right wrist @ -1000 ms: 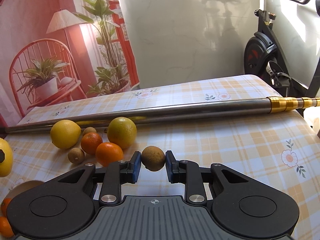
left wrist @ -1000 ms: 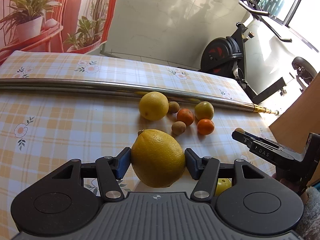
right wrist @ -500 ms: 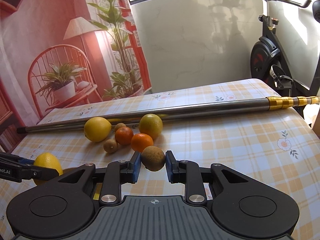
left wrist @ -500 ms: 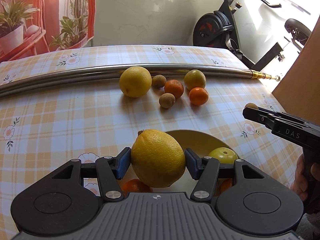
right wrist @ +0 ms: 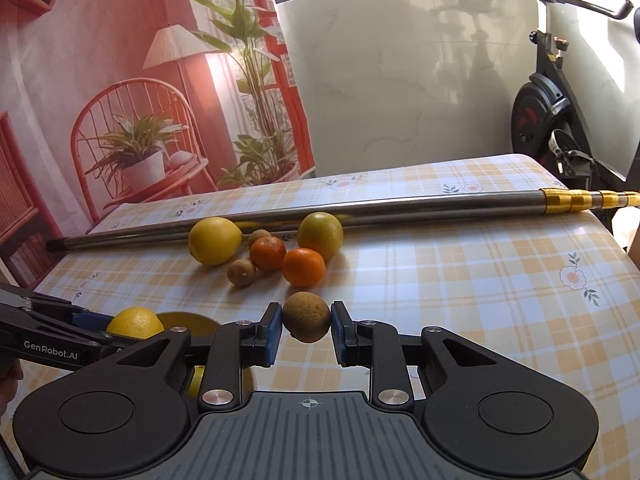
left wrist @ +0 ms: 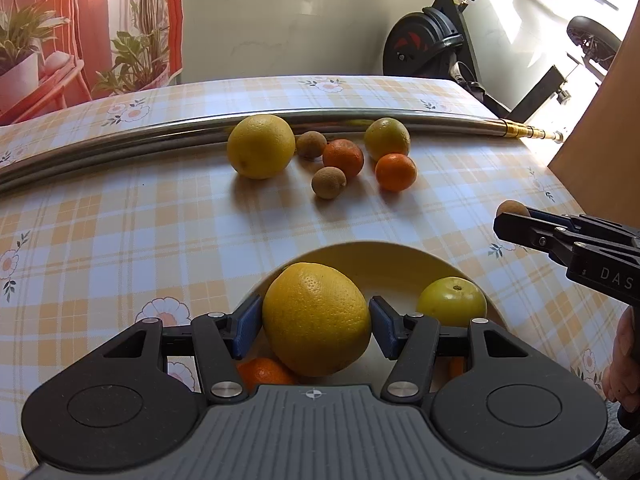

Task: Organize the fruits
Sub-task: 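Carry the grapefruit and kiwi over the beige plate with both tools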

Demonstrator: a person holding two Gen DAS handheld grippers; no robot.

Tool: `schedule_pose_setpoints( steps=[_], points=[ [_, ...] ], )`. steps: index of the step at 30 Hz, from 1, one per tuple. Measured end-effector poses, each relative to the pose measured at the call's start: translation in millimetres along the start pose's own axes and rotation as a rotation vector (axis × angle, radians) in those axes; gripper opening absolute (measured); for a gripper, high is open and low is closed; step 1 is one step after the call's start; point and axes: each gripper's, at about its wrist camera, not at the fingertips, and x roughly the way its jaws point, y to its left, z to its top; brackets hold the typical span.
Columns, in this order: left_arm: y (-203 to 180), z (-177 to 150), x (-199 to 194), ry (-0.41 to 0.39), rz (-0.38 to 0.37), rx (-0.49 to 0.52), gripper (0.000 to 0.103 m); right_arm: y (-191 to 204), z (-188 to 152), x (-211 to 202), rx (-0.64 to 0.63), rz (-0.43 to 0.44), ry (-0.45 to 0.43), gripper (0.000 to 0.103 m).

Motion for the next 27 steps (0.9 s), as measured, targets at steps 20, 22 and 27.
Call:
schedule_pose_setpoints(
  steps=[20, 22, 27],
  points=[
    [24, -6, -51, -0.227, 0.027, -0.202, 0.060, 31, 4, -4, -0.081, 0.050, 0.047, 0.024],
    [30, -8, -57, -0.243, 0.044, -0.237, 0.060, 39, 8, 2, -0.110, 0.061, 0.059, 0.024],
    [45, -9, -71, -0.274, 0.118, -0.288, 0.060, 64, 16, 21, -0.190, 0.097, 0.103, 0.024]
  ],
)
